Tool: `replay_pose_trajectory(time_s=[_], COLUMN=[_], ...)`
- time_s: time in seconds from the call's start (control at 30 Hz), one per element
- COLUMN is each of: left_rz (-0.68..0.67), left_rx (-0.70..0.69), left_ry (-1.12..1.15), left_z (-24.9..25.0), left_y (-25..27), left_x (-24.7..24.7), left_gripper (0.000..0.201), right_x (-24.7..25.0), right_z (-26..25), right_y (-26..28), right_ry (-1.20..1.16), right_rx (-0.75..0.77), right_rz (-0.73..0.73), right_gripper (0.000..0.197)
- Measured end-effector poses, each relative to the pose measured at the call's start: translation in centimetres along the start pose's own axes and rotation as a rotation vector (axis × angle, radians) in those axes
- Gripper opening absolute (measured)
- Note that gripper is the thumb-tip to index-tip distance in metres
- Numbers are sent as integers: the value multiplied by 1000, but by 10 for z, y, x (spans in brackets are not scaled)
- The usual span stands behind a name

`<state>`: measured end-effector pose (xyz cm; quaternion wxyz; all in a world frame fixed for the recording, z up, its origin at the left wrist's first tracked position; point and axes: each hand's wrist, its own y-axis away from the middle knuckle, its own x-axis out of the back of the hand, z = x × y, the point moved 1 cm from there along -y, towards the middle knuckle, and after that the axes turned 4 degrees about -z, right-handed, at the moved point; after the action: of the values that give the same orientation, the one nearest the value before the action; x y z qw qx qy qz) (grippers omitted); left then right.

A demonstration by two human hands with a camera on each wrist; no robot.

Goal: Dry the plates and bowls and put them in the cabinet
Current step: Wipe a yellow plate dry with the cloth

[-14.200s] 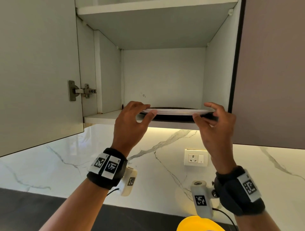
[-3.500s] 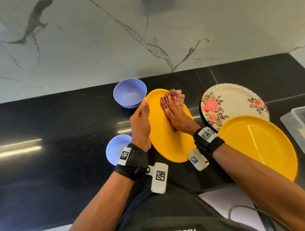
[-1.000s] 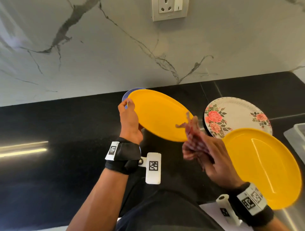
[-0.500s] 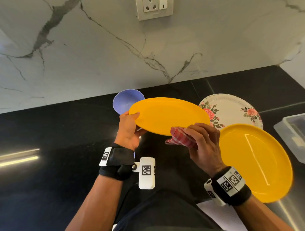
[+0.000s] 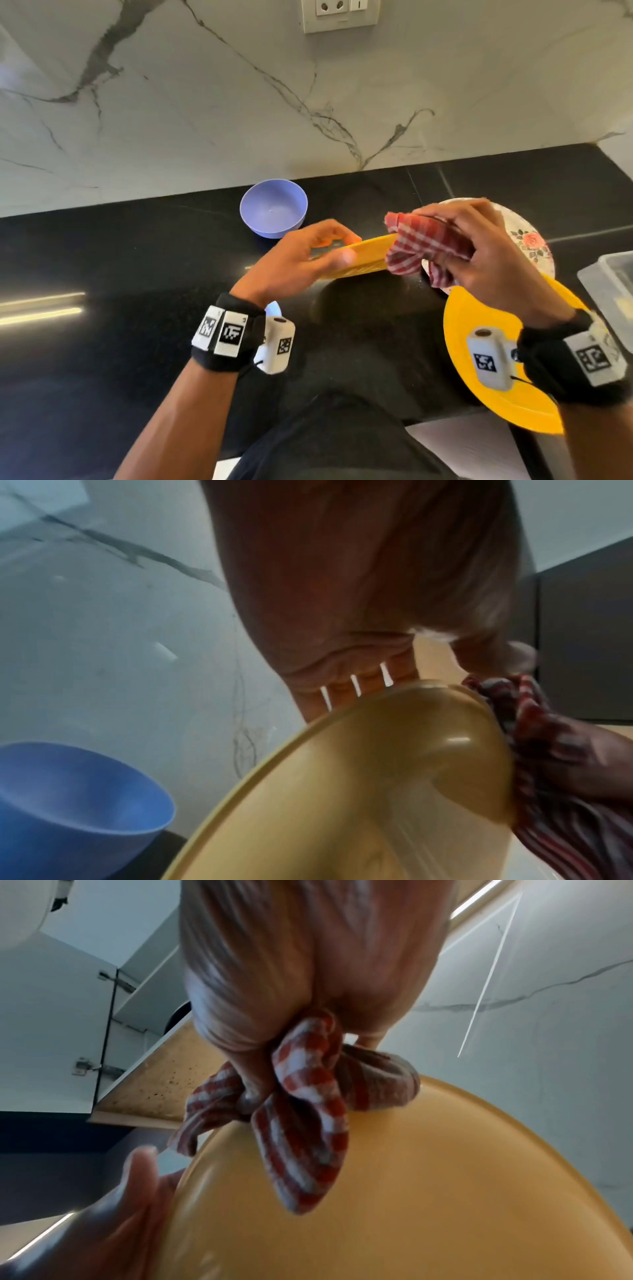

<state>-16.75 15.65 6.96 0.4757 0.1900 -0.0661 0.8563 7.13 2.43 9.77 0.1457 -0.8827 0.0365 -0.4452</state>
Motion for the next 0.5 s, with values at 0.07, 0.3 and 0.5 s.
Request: replay_pose_trajectory(time_s=[0.07, 0.3, 0.5], left_rz=[-98, -46, 239], left_rx=[-15, -131, -91], left_ry=[-111, -315, 81], left_z=[7, 5, -13], left_y=[-7, -32, -26], left_x=[0, -19, -27], left_gripper=[42, 37, 26], right_x=[7, 2, -30], right_z=[3, 16, 21], right_y=[-9, -37, -35], right_ry=[-39, -251, -500], right_rx=[-4, -77, -176], right_rz=[-44, 133, 497], right_gripper=[60, 63, 58])
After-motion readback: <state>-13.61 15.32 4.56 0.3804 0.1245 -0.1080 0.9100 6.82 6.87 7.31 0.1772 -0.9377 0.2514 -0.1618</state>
